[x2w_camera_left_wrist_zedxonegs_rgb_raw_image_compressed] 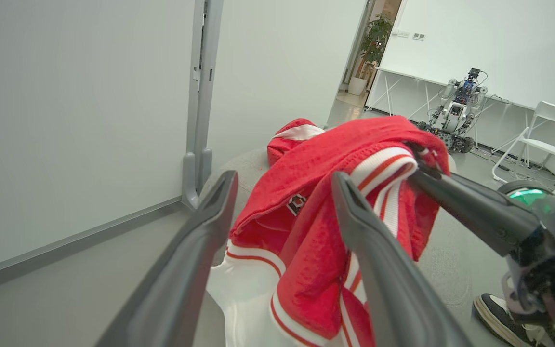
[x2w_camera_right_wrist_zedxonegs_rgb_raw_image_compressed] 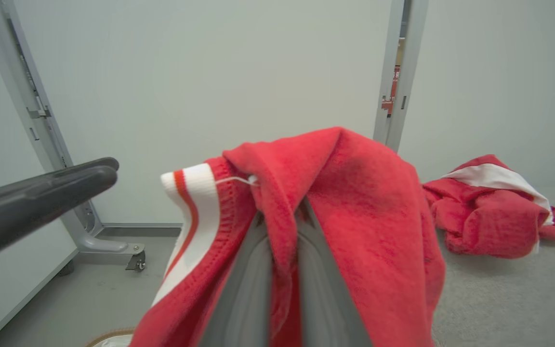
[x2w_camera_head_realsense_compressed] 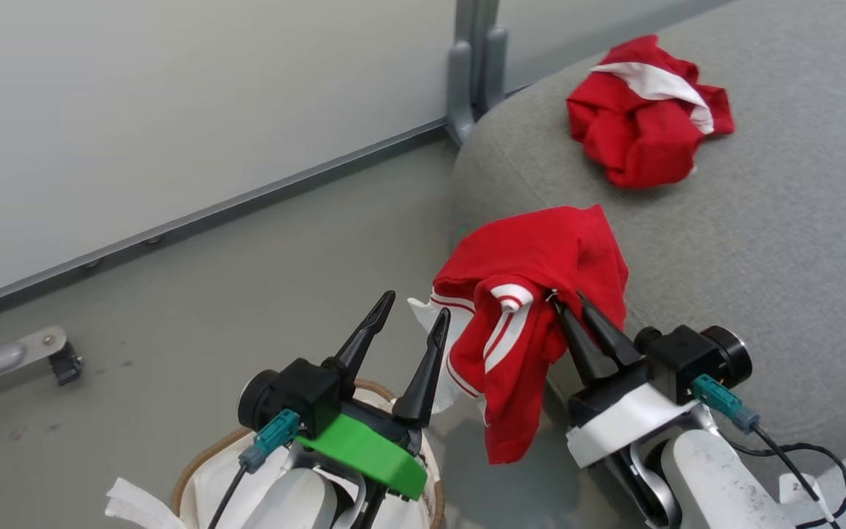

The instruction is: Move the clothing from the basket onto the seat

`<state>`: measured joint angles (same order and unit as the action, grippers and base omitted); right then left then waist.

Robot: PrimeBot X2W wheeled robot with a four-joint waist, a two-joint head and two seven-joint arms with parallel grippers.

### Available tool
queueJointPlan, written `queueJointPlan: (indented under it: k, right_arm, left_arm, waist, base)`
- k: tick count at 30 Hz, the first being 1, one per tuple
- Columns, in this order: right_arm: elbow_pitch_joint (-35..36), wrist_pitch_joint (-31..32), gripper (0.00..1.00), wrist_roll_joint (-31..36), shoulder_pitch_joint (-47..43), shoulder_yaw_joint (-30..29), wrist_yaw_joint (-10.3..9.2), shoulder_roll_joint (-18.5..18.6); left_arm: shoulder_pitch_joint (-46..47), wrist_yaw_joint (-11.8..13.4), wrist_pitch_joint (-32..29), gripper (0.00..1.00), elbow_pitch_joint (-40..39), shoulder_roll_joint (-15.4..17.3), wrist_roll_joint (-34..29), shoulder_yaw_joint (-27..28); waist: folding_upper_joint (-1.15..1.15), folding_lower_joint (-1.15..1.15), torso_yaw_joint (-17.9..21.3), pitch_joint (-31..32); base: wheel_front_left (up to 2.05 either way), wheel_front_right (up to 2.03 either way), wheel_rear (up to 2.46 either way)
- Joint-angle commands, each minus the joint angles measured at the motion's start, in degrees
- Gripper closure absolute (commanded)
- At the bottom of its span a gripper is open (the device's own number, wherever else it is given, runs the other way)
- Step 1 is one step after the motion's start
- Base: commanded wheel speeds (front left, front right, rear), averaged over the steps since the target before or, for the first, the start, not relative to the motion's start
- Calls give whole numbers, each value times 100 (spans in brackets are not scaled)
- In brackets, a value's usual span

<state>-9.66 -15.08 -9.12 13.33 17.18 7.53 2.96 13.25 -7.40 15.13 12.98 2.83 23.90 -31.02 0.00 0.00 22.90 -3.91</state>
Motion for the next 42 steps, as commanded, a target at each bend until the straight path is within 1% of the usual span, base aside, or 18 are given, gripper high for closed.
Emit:
queueJointPlan:
  k: [1, 5, 8, 12, 15, 16, 19, 26, 28, 33, 37, 39, 42]
  right_arm:
    - [89, -12, 100, -34, -34, -75, -8, -2]
    - [330, -12, 100, -70, -20, -535, -8, 3]
    - [479, -12, 100, 26, 203, -861, -8, 41]
    - [501, -12, 100, 130, 715, -1117, -8, 400]
    - [322, -12, 100, 66, 1255, -1157, -8, 678]
    - [242, -12, 100, 102, 1502, -1196, -8, 833]
    - [10, -12, 100, 140, 2109, -1416, -8, 1075]
    - [-773, -12, 100, 387, 3468, -2027, -8, 1682]
    - [-1075, -12, 100, 466, 3745, -2197, -8, 1775]
    - [-1851, -12, 100, 794, 4439, -2659, -8, 2168]
    - [-2670, 31, 100, 1163, 4826, -3028, -8, 2436]
    - [-3046, 25, 100, 1328, 4905, -3208, -8, 2480]
    - [-3480, 8, 100, 1499, 4907, -3430, -8, 2398]
  left_arm:
    - [24, -11, 1, 0, 6, 34, -69, 17]
    - [218, -12, 2, 0, 60, 107, -82, -130]
    - [337, -12, 2, 0, 114, 206, -39, -264]
    - [539, -12, 2, 0, 163, 361, -11, -357]
    - [624, -12, 2, 0, 173, 481, -8, -407]
    - [677, -12, 2, 0, 155, 541, -15, -448]
    - [869, -12, 2, 0, 108, 696, -35, -548]
    - [1376, -12, 2, 0, 87, 989, 8, -796]
    - [1486, -12, 2, 0, 67, 1056, 9, -816]
    - [1825, -13, 1, 0, -14, 1162, -6, -926]
    - [2031, -13, 2, 0, 5, 1163, 31, -995]
    - [2071, -12, 2, 0, 30, 1135, 32, -1022]
    - [2082, -12, 2, 0, 63, 1116, 44, -995]
  waist:
    - [0, 0, 707, -278]
    - [0, 0, 793, -550]
    - [0, 0, 827, -796]
    - [0, 0, 849, -1162]
    - [0, 0, 853, -1441]
    - [0, 0, 829, -1557]
    - [0, 0, 687, -1900]
    - [0, 0, 286, -2715]
    - [0, 0, 194, -2907]
    - [0, 0, -97, -3394]
    - [0, 0, -364, -3667]
    - [0, 0, -479, -3744]
    - [0, 0, -586, -3806]
  base:
    - [0, 0, 0]
    - [0, 0, 0]
    - [0, 0, 0]
    - [0, 0, 0]
    - [0, 0, 0]
    - [0, 0, 0]
    - [0, 0, 0]
    - [0, 0, 0]
    - [0, 0, 0]
    - [0, 0, 0]
    - [0, 0, 0]
    - [0, 0, 0]
    - [0, 0, 0]
